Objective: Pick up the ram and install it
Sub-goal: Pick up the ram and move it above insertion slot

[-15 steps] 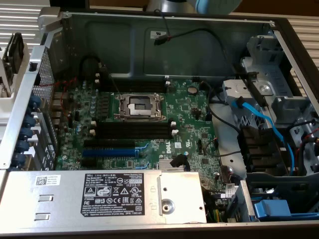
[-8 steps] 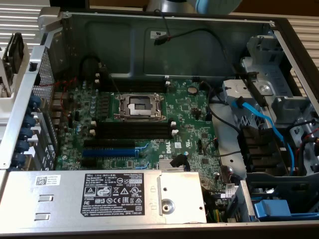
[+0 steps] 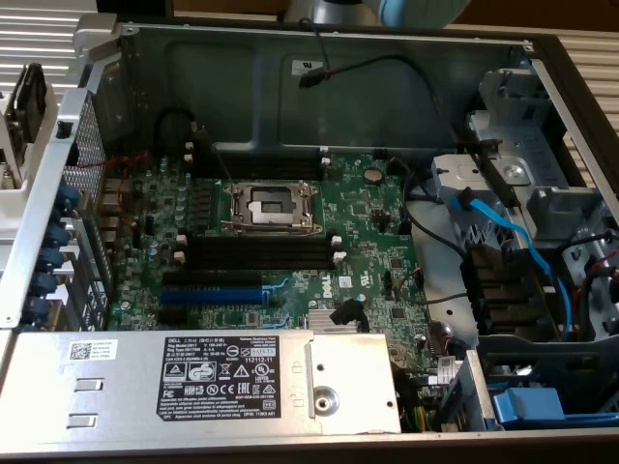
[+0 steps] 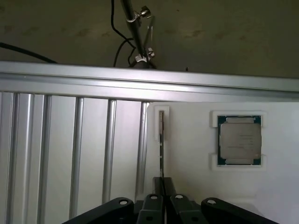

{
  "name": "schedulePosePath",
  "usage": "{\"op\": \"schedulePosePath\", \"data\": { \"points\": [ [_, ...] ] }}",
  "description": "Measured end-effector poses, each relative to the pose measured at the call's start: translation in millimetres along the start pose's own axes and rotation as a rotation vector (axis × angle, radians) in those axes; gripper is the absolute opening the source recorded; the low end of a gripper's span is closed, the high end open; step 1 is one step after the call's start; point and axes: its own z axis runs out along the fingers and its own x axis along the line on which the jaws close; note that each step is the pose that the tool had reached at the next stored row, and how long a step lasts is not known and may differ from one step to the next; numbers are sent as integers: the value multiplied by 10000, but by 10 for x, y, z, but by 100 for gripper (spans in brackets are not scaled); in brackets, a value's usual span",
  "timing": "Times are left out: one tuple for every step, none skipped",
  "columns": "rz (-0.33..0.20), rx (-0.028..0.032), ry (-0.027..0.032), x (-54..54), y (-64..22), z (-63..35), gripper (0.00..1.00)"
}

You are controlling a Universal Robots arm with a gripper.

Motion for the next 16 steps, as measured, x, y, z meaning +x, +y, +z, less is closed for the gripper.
{"op": "schedulePosePath", "data": {
  "points": [
    [0,2,0,2,1,-49,12],
    [0,1,1,4,1,-89,12],
    [0,4,0,7,2,-136,12],
    [1,4,1,9,2,-181,12],
    [0,5,1,11,3,-225,12],
    [1,8,1,13,3,-269,12],
    [0,8,1,15,3,-317,12],
    [1,8,1,17,3,-362,12],
    [1,9,0,20,3,-407,12],
    [1,7,1,22,3,-454,12],
    [1,9,1,24,3,-498,12],
    [1,9,0,26,3,-547,12],
    [1,8,1,28,3,-592,12],
    [1,8,1,30,3,-637,12],
    [1,9,1,33,3,-683,12],
    [1,8,1,35,3,-728,12]
  ]
}}
